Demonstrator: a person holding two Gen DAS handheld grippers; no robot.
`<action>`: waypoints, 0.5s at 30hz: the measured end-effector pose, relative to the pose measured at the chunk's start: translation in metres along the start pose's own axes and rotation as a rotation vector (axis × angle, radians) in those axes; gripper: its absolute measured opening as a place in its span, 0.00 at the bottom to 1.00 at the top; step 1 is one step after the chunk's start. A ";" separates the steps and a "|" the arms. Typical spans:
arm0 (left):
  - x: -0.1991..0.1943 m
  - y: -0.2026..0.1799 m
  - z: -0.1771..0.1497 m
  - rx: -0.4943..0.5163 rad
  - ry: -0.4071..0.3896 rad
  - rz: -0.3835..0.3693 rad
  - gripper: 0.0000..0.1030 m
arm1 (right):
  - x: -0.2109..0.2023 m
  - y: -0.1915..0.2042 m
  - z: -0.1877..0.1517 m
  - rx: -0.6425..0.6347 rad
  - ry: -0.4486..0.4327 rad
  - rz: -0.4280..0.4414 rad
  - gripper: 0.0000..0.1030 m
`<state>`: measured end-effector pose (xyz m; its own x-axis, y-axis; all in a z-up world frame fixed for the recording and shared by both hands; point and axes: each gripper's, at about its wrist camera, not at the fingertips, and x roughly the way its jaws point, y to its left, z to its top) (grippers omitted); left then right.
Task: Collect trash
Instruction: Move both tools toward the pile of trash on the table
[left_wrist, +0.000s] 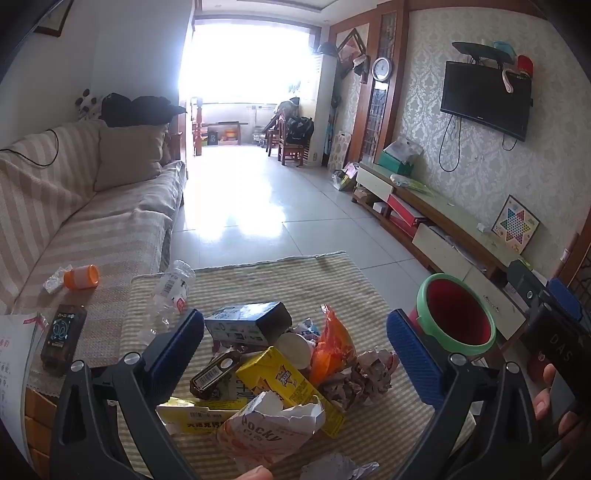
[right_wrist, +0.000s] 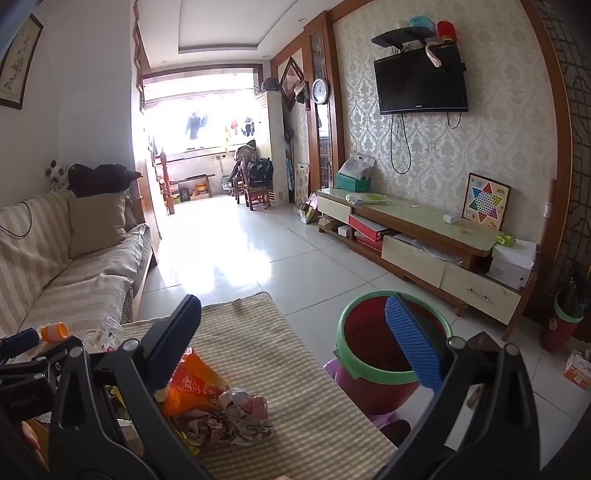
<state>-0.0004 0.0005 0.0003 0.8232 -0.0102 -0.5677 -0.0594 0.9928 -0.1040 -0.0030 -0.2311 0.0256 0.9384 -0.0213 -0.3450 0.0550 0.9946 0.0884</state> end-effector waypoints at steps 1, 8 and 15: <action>0.000 0.000 0.000 0.000 0.000 0.000 0.92 | 0.000 0.001 0.000 -0.001 0.000 -0.001 0.96; 0.000 0.000 0.000 -0.001 0.000 -0.002 0.92 | 0.000 -0.003 0.002 0.000 0.004 -0.001 0.96; 0.000 -0.001 -0.001 0.001 0.002 0.000 0.92 | 0.000 -0.002 0.001 -0.001 0.002 -0.002 0.96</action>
<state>-0.0005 -0.0005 -0.0005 0.8219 -0.0108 -0.5696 -0.0588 0.9929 -0.1036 -0.0026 -0.2337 0.0259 0.9377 -0.0228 -0.3468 0.0564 0.9946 0.0872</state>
